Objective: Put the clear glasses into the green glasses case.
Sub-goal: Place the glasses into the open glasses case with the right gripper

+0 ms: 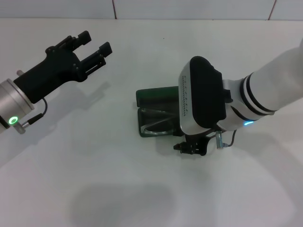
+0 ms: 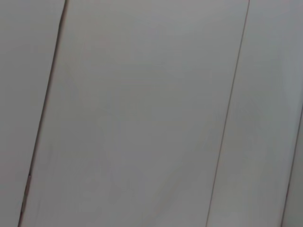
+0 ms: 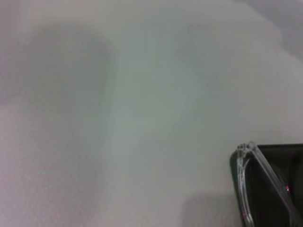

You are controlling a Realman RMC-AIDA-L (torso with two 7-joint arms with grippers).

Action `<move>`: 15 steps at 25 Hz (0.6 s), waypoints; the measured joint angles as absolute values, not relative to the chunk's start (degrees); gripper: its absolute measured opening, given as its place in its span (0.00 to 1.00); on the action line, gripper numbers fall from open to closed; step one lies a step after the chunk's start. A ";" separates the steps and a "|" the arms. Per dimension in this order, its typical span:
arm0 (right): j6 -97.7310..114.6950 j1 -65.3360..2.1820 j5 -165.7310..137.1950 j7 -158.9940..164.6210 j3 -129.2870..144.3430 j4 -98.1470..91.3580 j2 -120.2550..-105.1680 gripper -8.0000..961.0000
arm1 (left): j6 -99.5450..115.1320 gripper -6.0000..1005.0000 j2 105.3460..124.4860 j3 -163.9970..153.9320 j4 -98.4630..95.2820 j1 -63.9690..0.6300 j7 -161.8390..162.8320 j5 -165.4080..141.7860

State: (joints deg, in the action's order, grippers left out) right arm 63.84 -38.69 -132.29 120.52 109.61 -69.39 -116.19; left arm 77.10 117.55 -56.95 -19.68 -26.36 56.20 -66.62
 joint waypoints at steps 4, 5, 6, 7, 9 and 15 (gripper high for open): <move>63.12 -38.40 -132.45 120.54 109.44 -69.51 -116.18 0.33 | 77.14 0.73 117.57 -56.95 -19.66 -26.50 56.24 -66.62; 62.85 -38.38 -132.49 120.55 109.34 -69.46 -116.19 0.33 | 77.13 0.73 117.59 -56.95 -19.64 -26.54 56.24 -66.62; 62.63 -38.35 -132.53 120.55 109.26 -69.37 -116.18 0.33 | 77.12 0.73 117.60 -56.95 -19.62 -26.58 56.24 -66.62; 62.41 -38.33 -132.60 120.56 109.23 -69.34 -116.18 0.33 | 77.11 0.73 117.60 -56.95 -19.60 -26.62 56.25 -66.62; 62.05 -38.24 -132.84 120.57 109.21 -69.45 -116.18 0.33 | 77.07 0.73 117.60 -56.95 -19.60 -26.63 56.25 -66.62; 62.46 -38.11 -133.37 120.58 109.16 -70.11 -116.13 0.34 | 77.00 0.73 117.59 -56.95 -19.53 -26.74 56.25 -66.62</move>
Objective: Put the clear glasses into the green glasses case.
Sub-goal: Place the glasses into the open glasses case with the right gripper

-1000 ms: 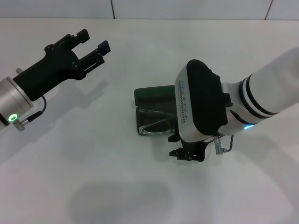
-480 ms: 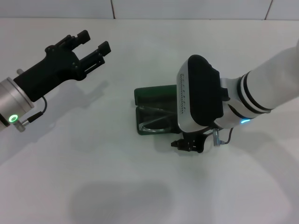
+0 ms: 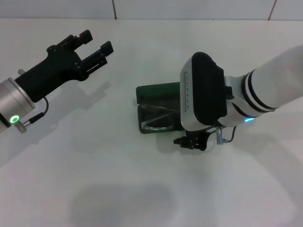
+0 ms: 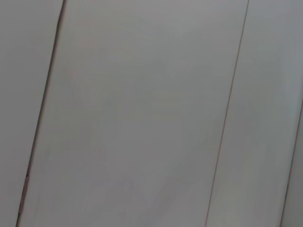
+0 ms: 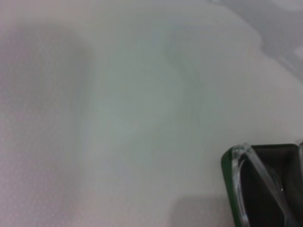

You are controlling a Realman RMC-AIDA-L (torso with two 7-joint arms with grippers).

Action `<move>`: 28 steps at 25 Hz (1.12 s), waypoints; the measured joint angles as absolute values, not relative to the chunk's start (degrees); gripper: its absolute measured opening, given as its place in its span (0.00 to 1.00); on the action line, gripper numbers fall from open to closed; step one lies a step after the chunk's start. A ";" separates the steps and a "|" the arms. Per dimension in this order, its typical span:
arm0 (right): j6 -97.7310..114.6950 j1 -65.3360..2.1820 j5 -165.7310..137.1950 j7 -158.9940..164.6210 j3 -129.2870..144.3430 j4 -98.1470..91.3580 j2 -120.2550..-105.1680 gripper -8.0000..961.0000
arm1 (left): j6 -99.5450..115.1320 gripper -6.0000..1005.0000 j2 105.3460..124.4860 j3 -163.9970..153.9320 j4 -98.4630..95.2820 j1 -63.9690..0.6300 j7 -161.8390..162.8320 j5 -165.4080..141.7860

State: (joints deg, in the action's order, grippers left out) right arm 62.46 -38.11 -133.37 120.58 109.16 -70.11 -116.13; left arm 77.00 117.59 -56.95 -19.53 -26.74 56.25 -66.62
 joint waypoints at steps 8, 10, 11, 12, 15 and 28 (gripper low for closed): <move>63.33 -36.12 -135.35 120.58 108.33 -73.64 -116.10 0.34 | 76.98 0.73 117.59 -56.78 -19.62 -26.83 56.25 -66.62; 63.13 -35.92 -135.96 120.59 108.29 -73.80 -116.16 0.34 | 76.98 0.73 117.59 -56.77 -19.63 -26.83 56.25 -66.62; 63.05 -35.89 -136.10 120.61 108.22 -73.81 -116.17 0.34 | 76.98 0.73 117.59 -56.77 -19.64 -26.83 56.25 -66.62; 63.00 -35.87 -136.16 120.64 108.09 -73.81 -116.17 0.35 | 76.98 0.73 117.59 -56.77 -19.65 -26.86 56.25 -66.62; 62.10 -35.51 -136.21 120.76 107.71 -73.80 -116.18 0.35 | 76.99 0.73 117.59 -56.89 -19.67 -26.89 56.25 -66.62; 60.13 -35.23 -136.26 120.77 107.73 -73.57 -116.18 0.35 | 76.99 0.73 117.66 -56.81 -19.67 -26.59 56.25 -66.62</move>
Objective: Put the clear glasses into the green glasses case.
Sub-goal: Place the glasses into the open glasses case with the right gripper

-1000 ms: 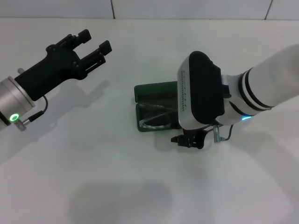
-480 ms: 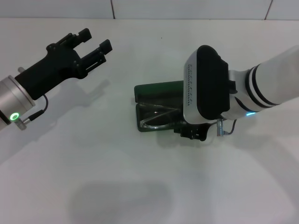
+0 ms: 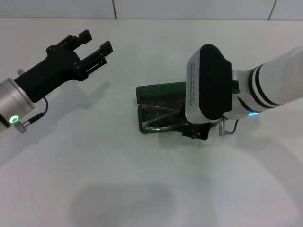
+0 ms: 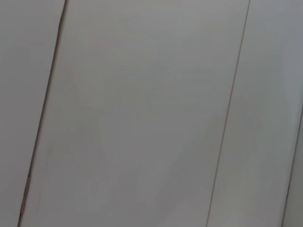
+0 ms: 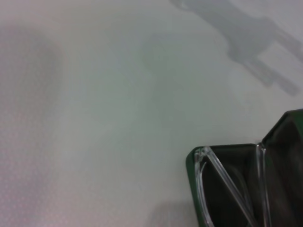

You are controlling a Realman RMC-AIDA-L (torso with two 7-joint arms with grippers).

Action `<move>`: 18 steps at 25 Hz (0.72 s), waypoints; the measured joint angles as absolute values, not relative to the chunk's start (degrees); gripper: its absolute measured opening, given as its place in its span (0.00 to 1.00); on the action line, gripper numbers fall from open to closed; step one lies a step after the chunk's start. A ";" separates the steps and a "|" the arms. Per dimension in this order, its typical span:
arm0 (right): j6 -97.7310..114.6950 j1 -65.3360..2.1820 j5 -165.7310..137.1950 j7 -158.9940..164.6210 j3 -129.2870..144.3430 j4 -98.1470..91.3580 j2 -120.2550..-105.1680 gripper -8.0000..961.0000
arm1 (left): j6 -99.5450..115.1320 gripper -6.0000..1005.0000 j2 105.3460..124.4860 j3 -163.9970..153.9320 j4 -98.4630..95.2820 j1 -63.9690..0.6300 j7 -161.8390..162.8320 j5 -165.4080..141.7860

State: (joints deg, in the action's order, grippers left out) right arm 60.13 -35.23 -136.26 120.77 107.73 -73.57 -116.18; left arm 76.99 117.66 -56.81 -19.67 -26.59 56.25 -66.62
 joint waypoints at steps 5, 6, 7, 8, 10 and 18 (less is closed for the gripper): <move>59.83 -35.21 -136.75 120.76 108.05 -73.91 -116.18 0.36 | 77.00 0.73 117.83 -56.74 -19.67 -26.41 56.07 -66.62; 59.82 -35.21 -136.76 120.76 108.10 -74.07 -116.18 0.36 | 77.02 0.73 117.85 -56.72 -19.67 -26.41 56.09 -66.62; 59.81 -35.18 -136.77 120.76 108.11 -74.27 -116.18 0.36 | 77.09 0.73 117.86 -56.71 -19.67 -26.39 56.12 -66.62; 59.81 -35.06 -136.78 120.76 108.11 -74.52 -116.18 0.36 | 77.19 0.73 117.86 -56.69 -19.68 -26.36 56.14 -66.62; 59.69 -34.58 -136.80 120.63 108.11 -75.29 -116.18 0.36 | 77.35 0.73 117.88 -56.64 -19.69 -26.32 56.14 -66.62; 57.04 -33.99 -136.92 120.34 108.79 -75.35 -116.18 0.37 | 77.24 0.73 117.86 -56.63 -19.74 -26.32 56.10 -66.62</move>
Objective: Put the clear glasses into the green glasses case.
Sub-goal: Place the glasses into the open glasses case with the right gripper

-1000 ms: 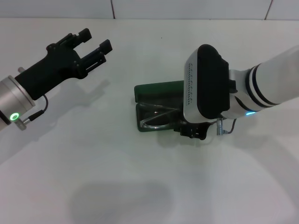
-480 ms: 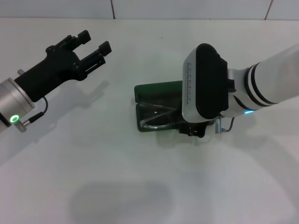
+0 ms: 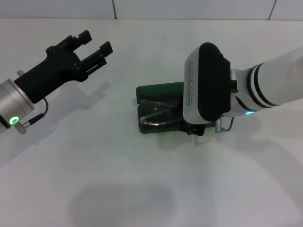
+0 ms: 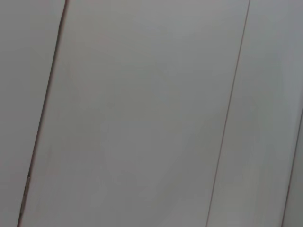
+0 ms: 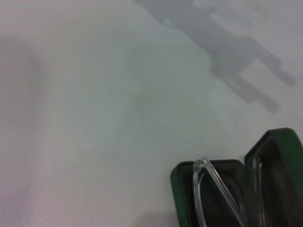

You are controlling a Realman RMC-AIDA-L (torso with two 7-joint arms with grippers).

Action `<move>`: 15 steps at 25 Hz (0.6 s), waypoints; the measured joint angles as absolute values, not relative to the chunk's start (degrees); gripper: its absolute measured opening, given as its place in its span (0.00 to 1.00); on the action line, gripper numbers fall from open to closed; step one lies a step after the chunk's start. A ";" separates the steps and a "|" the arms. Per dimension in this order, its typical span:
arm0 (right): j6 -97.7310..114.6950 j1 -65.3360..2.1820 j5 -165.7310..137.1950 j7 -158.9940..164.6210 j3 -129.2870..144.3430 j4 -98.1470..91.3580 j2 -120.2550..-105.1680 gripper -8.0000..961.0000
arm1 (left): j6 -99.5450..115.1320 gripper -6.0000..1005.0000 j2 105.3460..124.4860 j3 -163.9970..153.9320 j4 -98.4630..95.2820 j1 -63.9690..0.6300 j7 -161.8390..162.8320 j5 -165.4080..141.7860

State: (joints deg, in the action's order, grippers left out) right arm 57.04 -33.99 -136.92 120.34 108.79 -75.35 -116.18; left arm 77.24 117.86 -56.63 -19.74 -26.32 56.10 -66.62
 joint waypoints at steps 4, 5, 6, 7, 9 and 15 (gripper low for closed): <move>58.25 -33.78 -136.87 120.16 109.21 -76.68 -116.14 0.37 | 77.12 0.73 117.69 -56.68 -19.78 -26.50 56.20 -66.62; 58.97 -33.71 -136.74 120.15 109.11 -77.25 -116.08 0.37 | 77.13 0.73 117.63 -56.68 -19.78 -26.56 56.22 -66.62; 59.70 -33.62 -136.63 120.15 108.90 -77.85 -116.01 0.37 | 77.14 0.73 117.57 -56.67 -19.78 -26.61 56.24 -66.62; 60.39 -33.48 -136.52 120.15 108.62 -78.39 -115.96 0.37 | 77.15 0.73 117.53 -56.65 -19.78 -26.65 56.26 -66.60; 61.81 -32.96 -136.62 120.14 107.30 -79.75 -115.92 0.37 | 77.15 0.73 117.50 -56.63 -19.78 -26.73 56.24 -66.55; 62.19 -32.72 -136.94 120.18 105.16 -80.05 -115.92 0.37 | 77.10 0.73 117.41 -56.59 -19.78 -26.85 56.06 -66.47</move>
State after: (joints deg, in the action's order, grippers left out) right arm 62.19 -32.72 -136.94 120.18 105.16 -80.05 -115.92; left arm 77.10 117.41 -56.59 -19.78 -26.85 56.06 -66.47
